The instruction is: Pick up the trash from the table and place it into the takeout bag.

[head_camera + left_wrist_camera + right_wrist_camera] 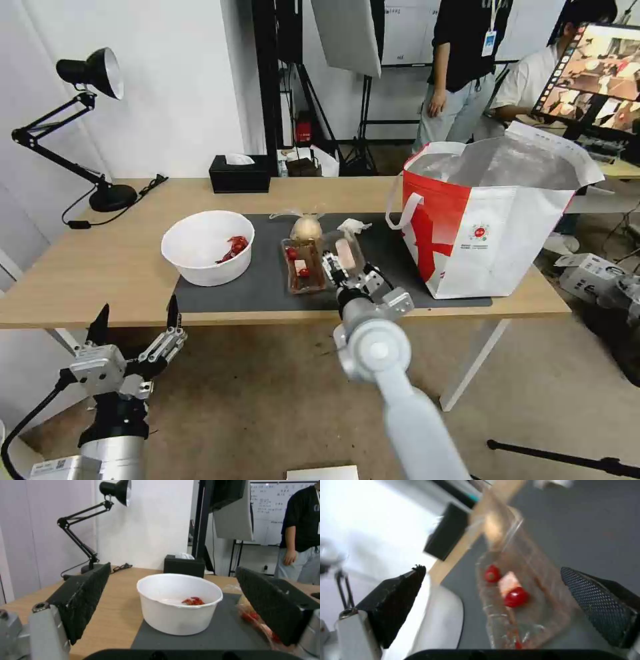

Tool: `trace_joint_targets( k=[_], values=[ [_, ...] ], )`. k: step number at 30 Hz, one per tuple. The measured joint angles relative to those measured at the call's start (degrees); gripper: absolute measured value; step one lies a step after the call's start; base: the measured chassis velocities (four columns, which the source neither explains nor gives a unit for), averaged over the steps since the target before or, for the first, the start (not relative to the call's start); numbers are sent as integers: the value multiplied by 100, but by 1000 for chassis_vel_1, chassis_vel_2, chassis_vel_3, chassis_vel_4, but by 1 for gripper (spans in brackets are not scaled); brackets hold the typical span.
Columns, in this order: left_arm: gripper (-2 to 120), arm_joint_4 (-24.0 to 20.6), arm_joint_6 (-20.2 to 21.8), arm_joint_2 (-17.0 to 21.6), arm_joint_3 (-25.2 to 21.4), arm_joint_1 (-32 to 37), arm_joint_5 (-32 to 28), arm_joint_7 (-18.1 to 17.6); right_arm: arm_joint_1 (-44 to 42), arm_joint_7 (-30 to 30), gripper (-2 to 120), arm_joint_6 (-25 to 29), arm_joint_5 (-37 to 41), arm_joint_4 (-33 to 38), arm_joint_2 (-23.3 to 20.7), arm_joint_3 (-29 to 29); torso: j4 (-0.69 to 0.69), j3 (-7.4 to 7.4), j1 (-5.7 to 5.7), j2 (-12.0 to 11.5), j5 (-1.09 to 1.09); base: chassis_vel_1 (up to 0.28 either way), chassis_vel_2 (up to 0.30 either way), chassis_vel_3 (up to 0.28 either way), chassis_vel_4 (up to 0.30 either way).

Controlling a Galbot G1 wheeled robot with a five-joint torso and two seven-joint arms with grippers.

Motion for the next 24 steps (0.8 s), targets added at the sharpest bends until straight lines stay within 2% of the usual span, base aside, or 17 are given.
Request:
trace_joint_targets(
  k=[2, 3, 5, 8, 14, 19, 21, 23, 24],
  values=[
    [100, 0, -38, -1, -1, 1, 0, 0, 0, -373, 100, -173, -712, -74, -47, -217, -1, 0, 0, 0, 0, 0, 0, 0, 0],
    [100, 0, -38, -1, -1, 1, 0, 0, 0, -373, 100, -173, -712, -74, -47, -217, -1, 0, 0, 0, 0, 0, 0, 0, 0],
    [100, 0, -75, -1, -14, -2, 0, 0, 33, -668, 100, -332, -1376, -114, -154, -489, 0, 0, 0, 0, -1, 0, 0, 0, 0],
    [100, 0, -102, -1, -32, -12, -2, 0, 45, -744, 100, -394, -1652, -68, -227, -657, 0, 0, 0, 0, 0, 0, 0, 0, 0],
    [100, 0, -100, 1, -30, -32, -54, -2, 106, -797, 100, -449, -1755, 6, -331, -680, -1, 0, 0, 0, 0, 0, 0, 0, 0],
    [100, 0, 32, 16, 72, -55, -239, -11, 409, -1054, 100, -604, -1822, -96, -589, -553, -1, 0, 0, 0, 0, 0, 0, 0, 0],
    [100, 0, 122, 34, 128, -73, -310, -28, 676, -1282, 94, -771, -1778, -188, -847, -503, -1, 0, 0, 0, 1, 0, 0, 0, 0],
    [100, 0, 126, 36, 131, -73, -313, -28, 690, -1295, 94, -779, -1773, -194, -863, -502, -1, 0, 0, 0, 2, 0, 0, 0, 0],
    [100, 0, 140, 42, 143, -77, -331, -28, 746, -1348, 87, -811, -1754, -219, -924, -500, 0, 0, 0, 0, 1, 0, 0, 0, 0]
  ],
)
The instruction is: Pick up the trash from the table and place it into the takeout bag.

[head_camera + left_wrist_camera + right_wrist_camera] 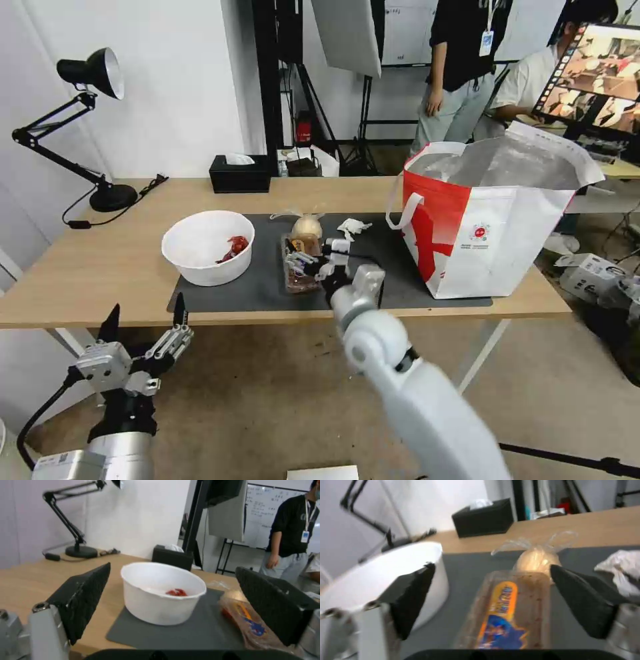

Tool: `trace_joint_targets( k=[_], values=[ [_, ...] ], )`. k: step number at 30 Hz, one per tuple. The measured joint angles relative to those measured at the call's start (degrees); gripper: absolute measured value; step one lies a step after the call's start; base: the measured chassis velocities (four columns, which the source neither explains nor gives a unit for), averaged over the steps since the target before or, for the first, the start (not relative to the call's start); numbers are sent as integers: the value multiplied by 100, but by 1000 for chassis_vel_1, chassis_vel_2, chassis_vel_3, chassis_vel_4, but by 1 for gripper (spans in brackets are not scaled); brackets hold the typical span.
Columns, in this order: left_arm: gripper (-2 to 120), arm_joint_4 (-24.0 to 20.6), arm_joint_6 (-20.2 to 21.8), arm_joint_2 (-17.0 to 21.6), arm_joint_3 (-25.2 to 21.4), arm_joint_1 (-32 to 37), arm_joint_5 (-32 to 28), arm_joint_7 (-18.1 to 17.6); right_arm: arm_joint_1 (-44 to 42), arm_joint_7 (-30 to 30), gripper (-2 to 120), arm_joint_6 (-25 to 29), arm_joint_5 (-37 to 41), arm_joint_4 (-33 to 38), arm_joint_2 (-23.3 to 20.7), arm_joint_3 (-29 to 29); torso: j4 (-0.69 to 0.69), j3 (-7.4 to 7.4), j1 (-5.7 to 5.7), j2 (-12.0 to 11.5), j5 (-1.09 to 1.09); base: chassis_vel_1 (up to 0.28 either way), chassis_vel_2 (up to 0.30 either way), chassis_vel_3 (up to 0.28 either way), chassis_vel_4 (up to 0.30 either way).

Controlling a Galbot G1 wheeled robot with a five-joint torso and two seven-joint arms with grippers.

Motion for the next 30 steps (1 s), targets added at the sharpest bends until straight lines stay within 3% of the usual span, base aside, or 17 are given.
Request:
trace_joint_targets(
  k=[5, 8, 9, 12, 17, 19, 24, 30],
  values=[
    [100, 0, 147, 36, 157, -37, -171, -85, 596, -581, 70, -261, 251, -395, -602, -42, 0, 0, 0, 0, 1, 0, 0, 0, 0],
    [100, 0, 651, 165, 465, -153, -625, -278, 1567, -1498, 54, -701, 533, -1086, -1261, -413, -1, 1, 0, -1, 0, 0, 0, 0, 0],
    [100, 0, 651, 165, 465, -153, -625, -278, 1567, -1498, 54, -701, 533, -1086, -1261, -413, -1, 1, 0, -1, 0, 0, 0, 0, 0],
    [100, 0, 1192, 486, 749, -356, -1116, -529, 2573, -2160, 41, -903, 1147, -1870, -1591, -996, 0, 1, 0, -1, -1, 0, 0, 0, 0],
    [100, 51, 1513, 1056, 1035, -801, -1557, -660, 3263, -2842, 26, -1256, 1543, -2453, -1668, -1534, 0, 0, 0, 0, 0, 0, 0, 0, 0],
    [100, 408, 1673, 1392, 1501, -1391, -1793, -790, 3699, -3128, 14, -1494, 1615, -2768, -1660, -1976, 0, 1, 1, -1, -1, 0, 0, 0, 0],
    [100, 903, 1821, 1649, 2060, -2200, -2107, -1115, 3981, -3127, 0, -1630, 1724, -3128, -1556, -2262, 1, 1, 1, -1, -1, 0, 0, 0, 0],
    [100, 1562, 2006, 1872, 2538, -3217, -2519, -1507, 4153, -3118, 0, -1686, 1823, -3519, -1447, -2369, -1, 1, 1, -1, -1, 0, 0, 0, 0]
  ],
)
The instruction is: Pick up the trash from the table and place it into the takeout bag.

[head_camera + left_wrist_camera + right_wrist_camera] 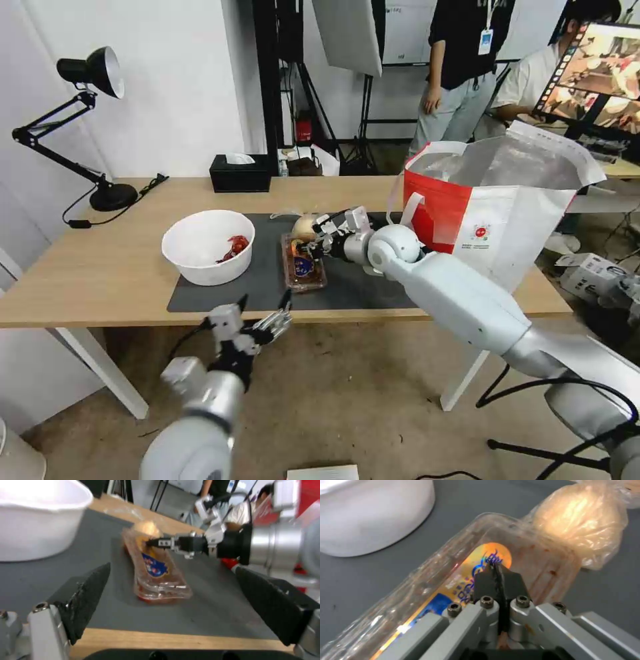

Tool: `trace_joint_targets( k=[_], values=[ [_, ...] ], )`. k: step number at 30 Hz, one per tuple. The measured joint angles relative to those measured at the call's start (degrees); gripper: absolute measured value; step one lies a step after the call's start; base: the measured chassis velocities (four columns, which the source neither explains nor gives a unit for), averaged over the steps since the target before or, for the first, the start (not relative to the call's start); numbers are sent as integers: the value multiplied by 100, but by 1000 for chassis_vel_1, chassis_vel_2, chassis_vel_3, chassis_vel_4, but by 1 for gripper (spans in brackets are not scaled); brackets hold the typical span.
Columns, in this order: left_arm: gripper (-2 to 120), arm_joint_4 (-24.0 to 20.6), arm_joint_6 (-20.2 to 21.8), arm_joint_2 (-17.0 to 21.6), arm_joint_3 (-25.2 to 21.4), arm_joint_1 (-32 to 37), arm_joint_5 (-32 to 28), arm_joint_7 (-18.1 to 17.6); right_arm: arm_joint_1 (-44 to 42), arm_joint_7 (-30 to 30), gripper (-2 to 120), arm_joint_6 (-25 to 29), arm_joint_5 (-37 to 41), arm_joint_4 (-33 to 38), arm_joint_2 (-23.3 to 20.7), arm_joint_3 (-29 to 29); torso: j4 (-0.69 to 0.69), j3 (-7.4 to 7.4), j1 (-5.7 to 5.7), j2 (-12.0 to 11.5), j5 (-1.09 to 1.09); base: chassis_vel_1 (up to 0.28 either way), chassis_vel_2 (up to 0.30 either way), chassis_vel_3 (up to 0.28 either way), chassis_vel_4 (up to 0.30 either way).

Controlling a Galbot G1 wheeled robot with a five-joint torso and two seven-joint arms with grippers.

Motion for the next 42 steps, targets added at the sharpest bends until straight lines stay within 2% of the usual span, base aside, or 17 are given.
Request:
trace_joint_targets(
  k=[3, 7, 15, 23, 31, 40, 42],
  values=[
    [100, 343, 187, 154, 169, -534, -324, -273, 68, -25, 0, -29, 34, -100, 21, -62, 1, -1, -1, 1, 0, 0, 0, 0, 0],
    [100, 542, 309, 314, 296, -926, -644, -443, 75, -14, 0, -32, 44, -94, 49, -61, 0, 0, 0, 1, 0, 0, 0, 0, 0],
    [100, 1035, 625, 584, 618, -1638, -1197, -630, 66, 33, 0, -33, 43, -67, 82, -54, 1, -1, -1, 0, 0, 0, 0, 0, 0],
    [100, 1440, 675, 597, 1089, -2275, -1940, -1066, 54, 54, 0, -32, 44, -140, 106, -28, 0, -1, -1, 0, 0, 0, 0, 0, 0],
    [100, 1680, 779, 603, 1327, -2621, -2387, -1320, 6, 49, 0, -30, 30, -153, 121, 0, 1, -1, -1, 0, 0, 0, 0, 0, 0],
    [99, 1921, 881, 598, 1463, -2992, -2698, -1381, -46, 48, 0, -24, 19, -112, 112, 18, 1, -1, -2, 1, 0, 0, 0, 0, 0],
    [93, 1995, 903, 595, 1529, -3069, -2738, -1411, -50, 47, 0, -20, 18, -104, 101, 20, 1, -1, -1, 1, 0, 0, 0, 0, 0]
  ],
)
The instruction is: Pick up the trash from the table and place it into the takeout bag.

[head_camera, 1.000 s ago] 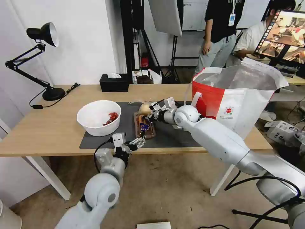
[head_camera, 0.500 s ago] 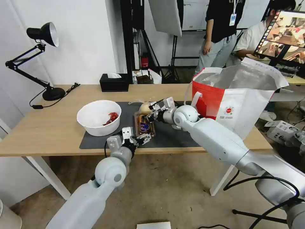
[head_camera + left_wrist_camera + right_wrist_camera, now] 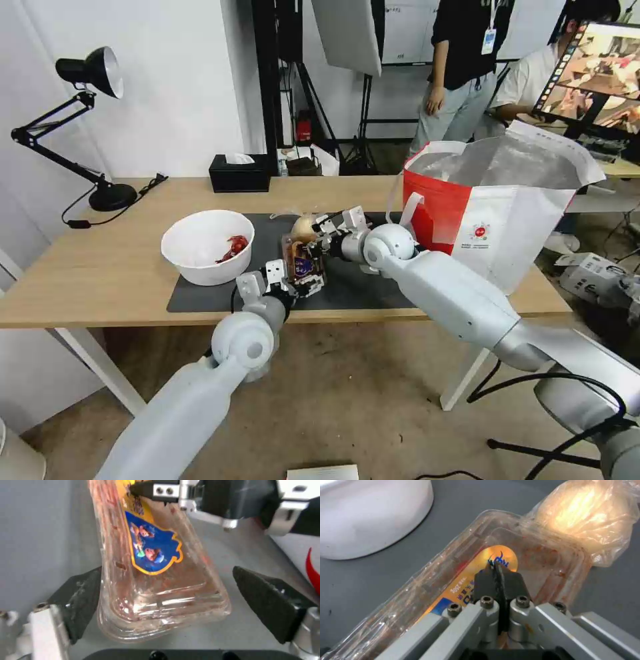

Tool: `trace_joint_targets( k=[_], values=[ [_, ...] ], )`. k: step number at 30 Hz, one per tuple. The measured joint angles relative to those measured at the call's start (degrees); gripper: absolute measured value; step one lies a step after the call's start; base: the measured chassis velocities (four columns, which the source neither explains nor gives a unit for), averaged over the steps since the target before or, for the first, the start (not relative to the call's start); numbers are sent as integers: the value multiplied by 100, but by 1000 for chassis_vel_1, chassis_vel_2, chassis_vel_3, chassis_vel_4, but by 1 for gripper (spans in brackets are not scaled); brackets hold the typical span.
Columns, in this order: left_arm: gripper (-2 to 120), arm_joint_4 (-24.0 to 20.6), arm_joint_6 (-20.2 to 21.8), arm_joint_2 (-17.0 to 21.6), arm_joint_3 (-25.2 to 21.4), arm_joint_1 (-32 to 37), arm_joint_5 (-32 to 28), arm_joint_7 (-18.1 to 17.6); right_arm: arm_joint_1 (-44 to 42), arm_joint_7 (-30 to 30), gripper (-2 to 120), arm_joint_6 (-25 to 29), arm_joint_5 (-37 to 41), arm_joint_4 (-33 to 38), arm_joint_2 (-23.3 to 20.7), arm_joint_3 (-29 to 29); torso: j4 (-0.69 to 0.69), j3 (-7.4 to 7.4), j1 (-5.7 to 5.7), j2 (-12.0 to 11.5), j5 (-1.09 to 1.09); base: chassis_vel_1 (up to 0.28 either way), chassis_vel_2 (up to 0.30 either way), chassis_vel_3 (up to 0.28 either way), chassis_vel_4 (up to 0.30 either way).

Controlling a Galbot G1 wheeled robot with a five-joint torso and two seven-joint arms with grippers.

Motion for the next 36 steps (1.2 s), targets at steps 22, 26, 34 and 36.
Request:
trace_joint_targets(
  k=[22, 26, 34, 36],
  values=[
    [13, 140, -42, 6, 96, -100, -110, -151, -126, 137, 0, 16, 28, 302, -108, 78, 0, 0, 0, 0, 0, 0, 0, 0, 0],
    [1, 92, -69, 29, 76, -58, -130, -157, -204, 261, 0, 24, 141, 573, -228, 108, 0, 0, 0, 0, 0, 0, 0, 0, 0],
    [0, -105, -188, 118, 22, 60, -160, -308, -356, 553, 0, 46, 378, 1203, -561, 265, 0, 0, 0, 0, -1, 0, 0, 0, 0],
    [0, -256, -200, 212, -79, 138, -279, -378, -482, 678, 0, 119, 478, 1665, -856, 445, 0, 0, 0, 0, 0, 0, 0, 0, 0]
  ],
)
